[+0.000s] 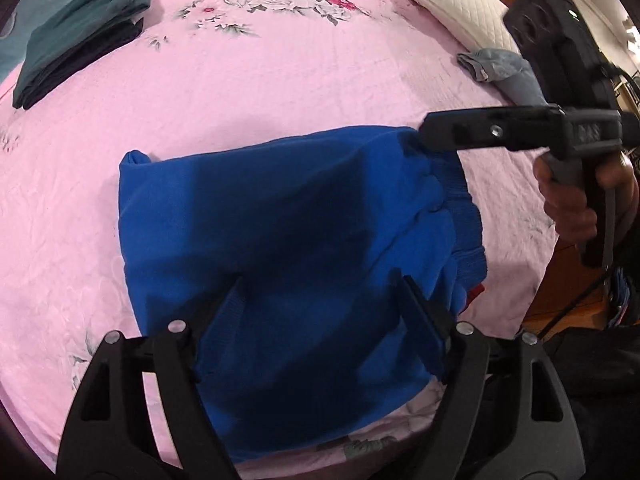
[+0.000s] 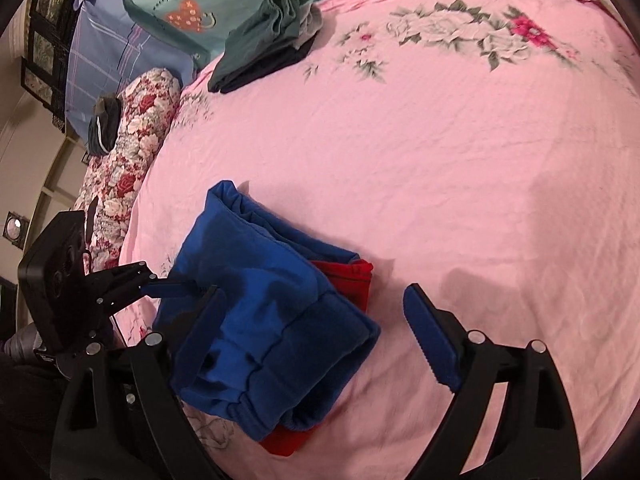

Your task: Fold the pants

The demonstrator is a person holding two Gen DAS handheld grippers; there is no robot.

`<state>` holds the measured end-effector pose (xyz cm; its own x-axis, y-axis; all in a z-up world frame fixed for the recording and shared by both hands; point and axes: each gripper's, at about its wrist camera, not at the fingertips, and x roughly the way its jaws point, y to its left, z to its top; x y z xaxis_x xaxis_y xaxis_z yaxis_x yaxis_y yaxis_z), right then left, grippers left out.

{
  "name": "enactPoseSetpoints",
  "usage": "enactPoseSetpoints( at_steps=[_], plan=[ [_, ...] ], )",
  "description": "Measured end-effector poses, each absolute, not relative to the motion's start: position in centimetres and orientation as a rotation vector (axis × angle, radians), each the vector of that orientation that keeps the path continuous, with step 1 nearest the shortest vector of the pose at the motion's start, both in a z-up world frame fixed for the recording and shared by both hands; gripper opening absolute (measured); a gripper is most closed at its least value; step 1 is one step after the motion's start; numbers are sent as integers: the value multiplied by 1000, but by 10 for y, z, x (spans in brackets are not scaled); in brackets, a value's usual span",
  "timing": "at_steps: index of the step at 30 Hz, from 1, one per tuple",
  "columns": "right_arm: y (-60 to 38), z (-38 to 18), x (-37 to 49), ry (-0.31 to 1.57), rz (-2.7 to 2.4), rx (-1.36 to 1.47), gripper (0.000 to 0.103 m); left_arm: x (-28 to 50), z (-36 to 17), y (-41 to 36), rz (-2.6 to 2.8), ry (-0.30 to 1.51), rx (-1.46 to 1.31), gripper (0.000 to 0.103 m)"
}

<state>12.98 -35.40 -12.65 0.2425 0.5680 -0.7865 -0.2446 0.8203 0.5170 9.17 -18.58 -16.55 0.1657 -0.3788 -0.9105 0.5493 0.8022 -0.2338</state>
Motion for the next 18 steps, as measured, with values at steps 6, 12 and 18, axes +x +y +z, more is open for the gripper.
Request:
enactPoseSetpoints(
  at_steps=[6,12,18],
  plan=[
    [-347,-146,148,1298,653,303,90,90,-168,-192,-647,1224,187,83],
    [-341,-157,159,1347,737,331,77,88,-169,-191,-635,1220,192,85],
    [-338,-165,164,1384,795,350,75,89,-171,-191,-625,1226,184,86]
  ],
)
